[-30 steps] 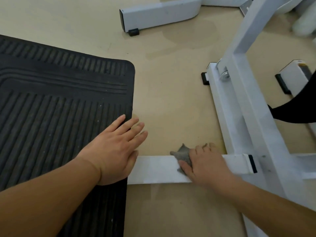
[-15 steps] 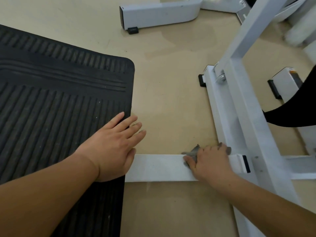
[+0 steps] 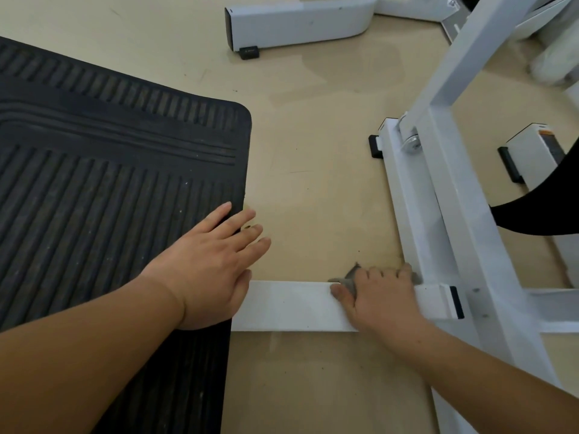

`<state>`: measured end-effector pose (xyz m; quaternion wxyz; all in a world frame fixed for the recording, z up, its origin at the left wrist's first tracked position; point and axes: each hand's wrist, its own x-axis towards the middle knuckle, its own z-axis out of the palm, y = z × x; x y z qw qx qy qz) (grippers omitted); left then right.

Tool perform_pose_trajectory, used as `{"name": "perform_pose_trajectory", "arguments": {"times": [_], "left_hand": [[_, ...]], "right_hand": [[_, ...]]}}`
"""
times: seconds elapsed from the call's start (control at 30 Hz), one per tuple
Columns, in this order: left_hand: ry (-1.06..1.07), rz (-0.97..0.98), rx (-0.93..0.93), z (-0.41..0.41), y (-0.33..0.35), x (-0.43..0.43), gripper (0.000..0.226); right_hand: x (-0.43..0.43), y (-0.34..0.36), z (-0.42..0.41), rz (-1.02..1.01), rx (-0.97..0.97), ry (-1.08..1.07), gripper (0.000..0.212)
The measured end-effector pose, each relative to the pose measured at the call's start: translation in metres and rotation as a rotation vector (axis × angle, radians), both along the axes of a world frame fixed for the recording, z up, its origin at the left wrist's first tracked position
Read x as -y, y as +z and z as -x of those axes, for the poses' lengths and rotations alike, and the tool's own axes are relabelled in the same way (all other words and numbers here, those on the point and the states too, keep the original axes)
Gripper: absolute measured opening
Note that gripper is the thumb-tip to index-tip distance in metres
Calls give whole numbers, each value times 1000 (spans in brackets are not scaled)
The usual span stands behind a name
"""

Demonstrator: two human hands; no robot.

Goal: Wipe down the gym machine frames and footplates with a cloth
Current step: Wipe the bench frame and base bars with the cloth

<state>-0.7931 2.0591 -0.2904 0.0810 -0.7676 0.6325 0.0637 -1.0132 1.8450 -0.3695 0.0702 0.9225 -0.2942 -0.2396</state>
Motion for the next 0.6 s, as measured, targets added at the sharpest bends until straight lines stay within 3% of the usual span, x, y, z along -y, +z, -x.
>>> {"name": "perform_pose_trajectory", "arguments": {"times": [0.1, 0.23, 0.3, 0.6], "left_hand": [[-9, -20, 22, 0, 0, 0, 61], [-26, -27, 38, 0, 2, 0, 60], [-6, -22, 14, 1, 4, 2, 62], [19, -58, 15, 1, 5, 1, 62]], "right_hand": [[-14, 0, -15, -57, 10, -72, 99], [-62, -20, -31, -202, 277, 72, 64], [-77, -29, -37, -202, 398, 126, 57], [-70, -33, -9, -247, 433, 177, 81]]}}
